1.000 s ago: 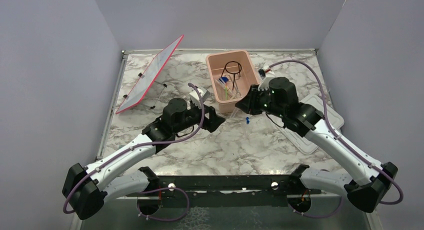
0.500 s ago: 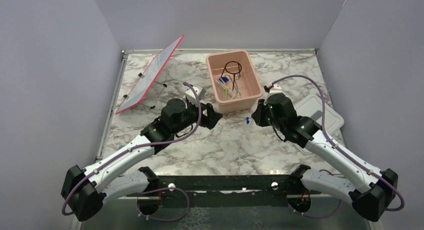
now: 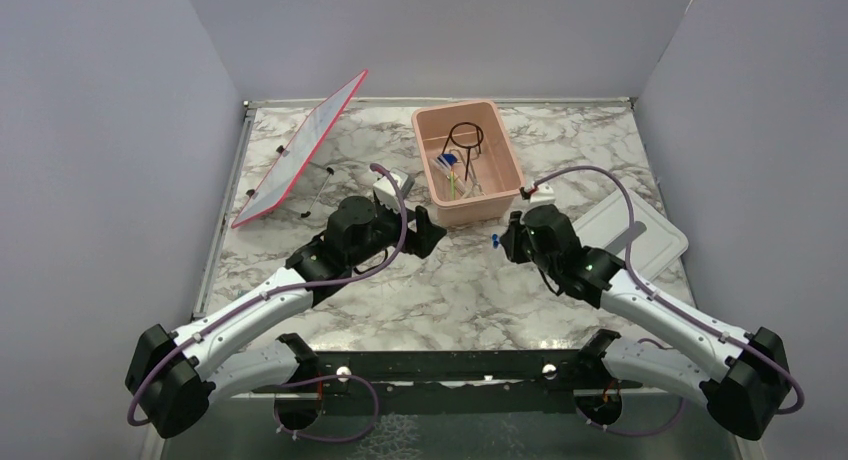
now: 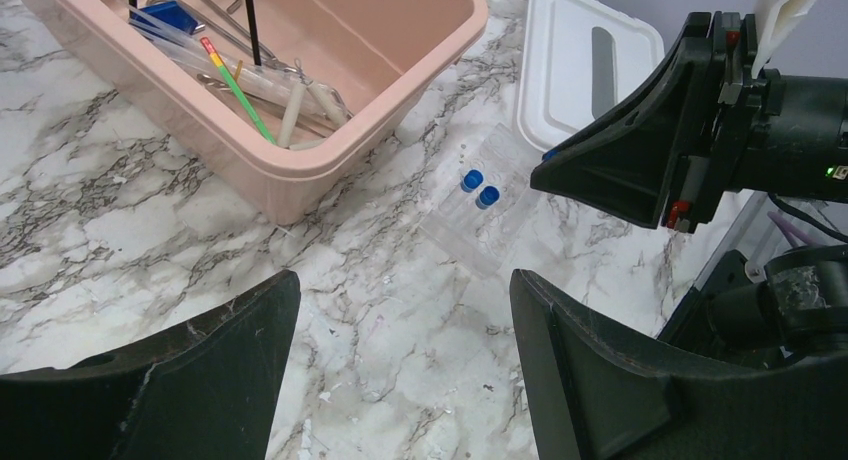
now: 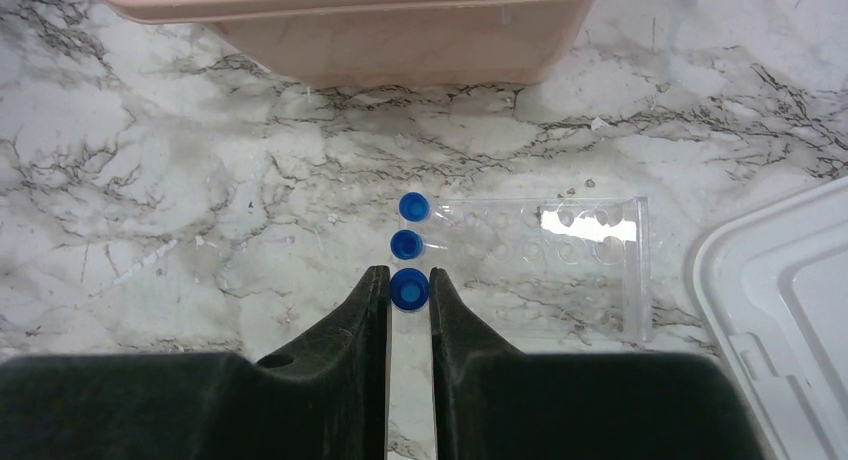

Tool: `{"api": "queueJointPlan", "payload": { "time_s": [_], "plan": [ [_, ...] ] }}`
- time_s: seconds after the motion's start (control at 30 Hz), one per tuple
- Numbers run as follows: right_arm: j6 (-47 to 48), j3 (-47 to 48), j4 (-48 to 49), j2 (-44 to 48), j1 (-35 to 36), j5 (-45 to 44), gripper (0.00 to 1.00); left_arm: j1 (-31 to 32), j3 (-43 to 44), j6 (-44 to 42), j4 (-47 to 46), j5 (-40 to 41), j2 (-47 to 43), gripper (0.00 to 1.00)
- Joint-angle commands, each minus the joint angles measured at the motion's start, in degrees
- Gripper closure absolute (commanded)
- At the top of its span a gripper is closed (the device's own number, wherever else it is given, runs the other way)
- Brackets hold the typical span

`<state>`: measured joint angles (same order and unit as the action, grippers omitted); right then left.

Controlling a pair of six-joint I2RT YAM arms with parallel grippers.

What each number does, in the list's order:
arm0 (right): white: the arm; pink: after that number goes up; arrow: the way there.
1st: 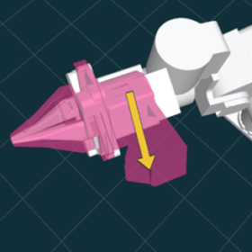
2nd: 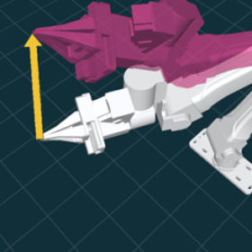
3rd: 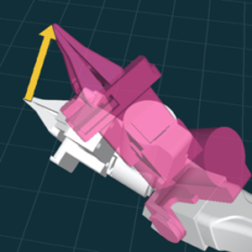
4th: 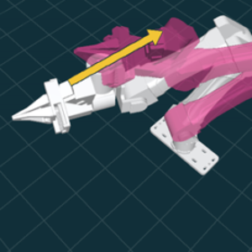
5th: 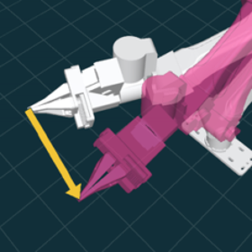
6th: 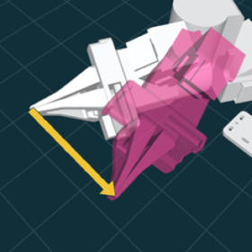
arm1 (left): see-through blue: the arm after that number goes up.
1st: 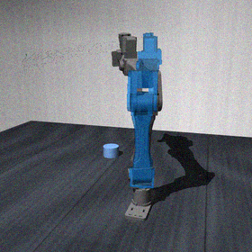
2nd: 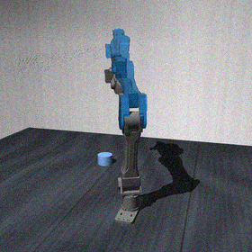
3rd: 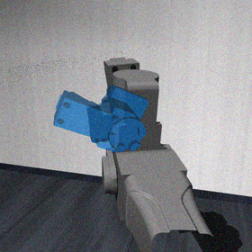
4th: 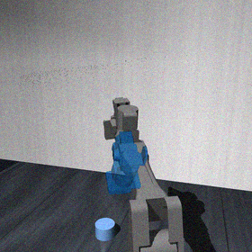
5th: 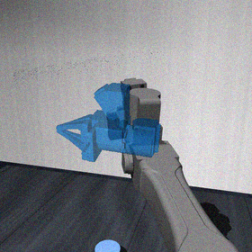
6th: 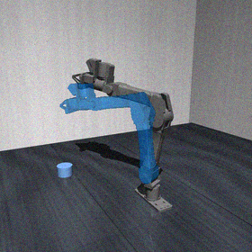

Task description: Organize the chemistry lab equipment

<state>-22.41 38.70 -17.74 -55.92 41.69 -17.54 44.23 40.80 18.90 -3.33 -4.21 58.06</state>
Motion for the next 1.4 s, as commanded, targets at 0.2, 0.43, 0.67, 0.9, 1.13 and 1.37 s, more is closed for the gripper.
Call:
{"api": "queueJointPlan", "payload": {
  "time_s": [0.2,0.43,0.67,0.9,1.13,1.37],
  "plan": [
    [1.23,-3.51,8.68,-1.98,0.76,-2.83,0.82,-0.1,0.07,0.45,-1.4,1.63,0.63,0.21],
    [-0.24,-4.61,9.24,-3.51,0.83,-4.71,0.82,-0.1,-0.15,0.45,-1.48,1.61,0.57,0.21],
    [0.21,-6.65,11.96,-3.8,0.82,-4.01,0.82,-0.1,-0.06,0.22,-1.41,1.78,0.39,0.2],
    [0.78,-7.98,13.52,-3.87,0.8,-3.0,0.79,-0.11,-0.07,0.09,-1.2,1.85,0.21,0.2],
    [-0.36,-6.67,9.44,-0.69,0.75,-2.69,0.6,-0.11,-0.27,0.05,-1.04,2.0,-0.14,0.2],
    [-4.48,-2.65,4.04,2.18,0.8,-5.23,0.59,-0.11,-0.4,0.13,-1.32,1.92,-0.09,0.2]
  ]
}}
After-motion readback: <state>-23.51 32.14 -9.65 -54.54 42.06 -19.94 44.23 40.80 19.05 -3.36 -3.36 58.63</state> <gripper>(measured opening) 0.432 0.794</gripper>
